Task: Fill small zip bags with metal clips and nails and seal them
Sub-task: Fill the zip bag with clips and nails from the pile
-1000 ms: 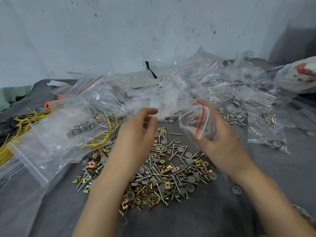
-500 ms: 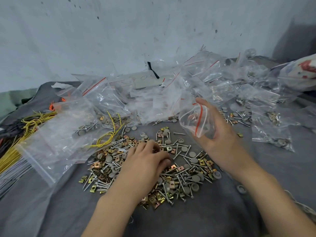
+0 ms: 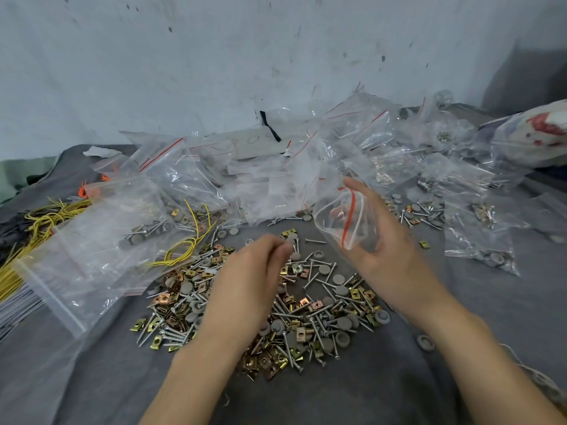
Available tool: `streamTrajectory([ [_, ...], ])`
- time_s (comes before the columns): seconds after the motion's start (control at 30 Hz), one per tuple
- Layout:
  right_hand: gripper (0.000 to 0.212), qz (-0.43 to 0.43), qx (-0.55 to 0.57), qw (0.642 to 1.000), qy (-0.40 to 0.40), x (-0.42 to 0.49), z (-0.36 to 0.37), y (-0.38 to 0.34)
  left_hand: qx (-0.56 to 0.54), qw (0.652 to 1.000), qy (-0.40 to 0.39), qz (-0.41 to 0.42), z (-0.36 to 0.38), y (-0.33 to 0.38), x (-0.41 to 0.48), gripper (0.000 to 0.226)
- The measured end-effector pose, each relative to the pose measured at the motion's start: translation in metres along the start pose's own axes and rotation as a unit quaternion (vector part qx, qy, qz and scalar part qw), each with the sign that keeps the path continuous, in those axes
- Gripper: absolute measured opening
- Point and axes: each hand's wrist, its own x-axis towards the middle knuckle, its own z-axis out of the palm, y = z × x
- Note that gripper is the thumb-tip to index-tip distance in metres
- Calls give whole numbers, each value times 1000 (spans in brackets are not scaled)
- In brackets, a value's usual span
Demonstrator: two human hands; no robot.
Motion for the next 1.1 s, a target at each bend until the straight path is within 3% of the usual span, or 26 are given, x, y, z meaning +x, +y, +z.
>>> streamTrajectory([
  [0.1,68,1,-5,1000,-2,0,0,0,-172,983,56,-22,-13,13,8,11],
  [0.2,69,-5,-9,1000,1,0,2,-1,-249,966,65,19,-27,31,18,14],
  [0.63,66,-24,51,998,16,4,6,-1,-164,981,24,106,-26,62,42,18],
  [0.87,59,-44,92,994,25,7,3,-9,-216,971,51,91,-30,57,41,23],
  [1.0,52,-25,194,980,30,13,-5,-25,-290,955,49,44,-28,46,37,19],
  [1.1,51,32,330,943,35,18,-7,-35,-330,944,4,-5,-22,39,34,22],
])
